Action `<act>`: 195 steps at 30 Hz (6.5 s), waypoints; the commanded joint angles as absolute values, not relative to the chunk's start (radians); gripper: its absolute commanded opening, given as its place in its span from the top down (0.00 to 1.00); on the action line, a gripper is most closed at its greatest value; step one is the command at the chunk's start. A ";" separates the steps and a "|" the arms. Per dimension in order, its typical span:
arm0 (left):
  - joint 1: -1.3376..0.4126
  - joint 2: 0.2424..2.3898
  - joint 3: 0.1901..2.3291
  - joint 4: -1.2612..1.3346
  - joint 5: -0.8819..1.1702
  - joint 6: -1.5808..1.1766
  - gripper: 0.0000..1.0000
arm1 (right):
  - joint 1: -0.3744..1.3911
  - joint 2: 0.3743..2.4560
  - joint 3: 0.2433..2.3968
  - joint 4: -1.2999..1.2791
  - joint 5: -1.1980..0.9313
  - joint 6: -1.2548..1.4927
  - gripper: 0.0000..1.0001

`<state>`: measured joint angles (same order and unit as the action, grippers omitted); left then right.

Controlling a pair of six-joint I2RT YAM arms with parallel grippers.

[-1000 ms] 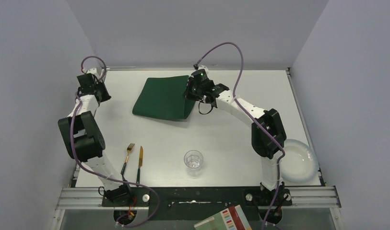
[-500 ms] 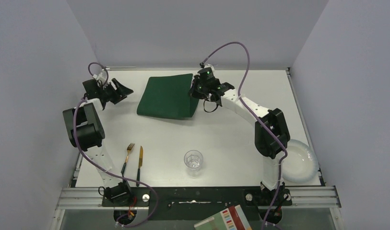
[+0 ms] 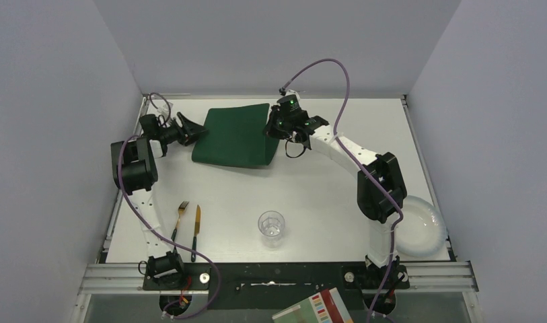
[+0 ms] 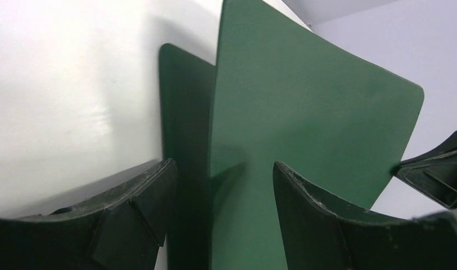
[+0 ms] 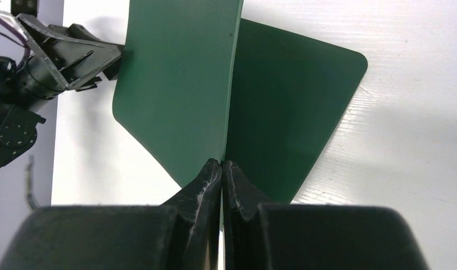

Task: Set the dinner table for one person
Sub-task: Flatten out the napkin at the center of the board.

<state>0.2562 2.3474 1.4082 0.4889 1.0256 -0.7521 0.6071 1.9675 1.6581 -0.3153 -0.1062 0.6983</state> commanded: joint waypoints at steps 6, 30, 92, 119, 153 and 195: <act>0.196 2.359 1.549 0.362 1.063 -0.599 0.75 | 0.598 1.907 1.674 -0.255 -0.124 0.696 1.00; 0.210 2.094 1.323 0.657 1.145 -0.857 1.00 | 0.540 1.870 1.648 -0.220 -0.143 0.651 0.95; -0.603 1.914 2.259 -0.957 0.408 0.619 1.00 | 0.004 2.238 2.116 -1.422 -1.601 -1.775 0.06; -0.602 1.905 2.134 -0.845 0.412 0.607 1.00 | 0.155 2.210 1.950 -1.430 -1.662 -1.890 0.09; -0.380 1.905 1.962 -0.632 0.184 0.741 0.32 | 0.057 1.949 1.588 -1.430 -1.588 -1.987 1.00; 0.249 2.097 1.176 1.755 1.182 -1.461 0.26 | -0.048 1.914 1.555 -1.430 -1.605 -2.008 1.00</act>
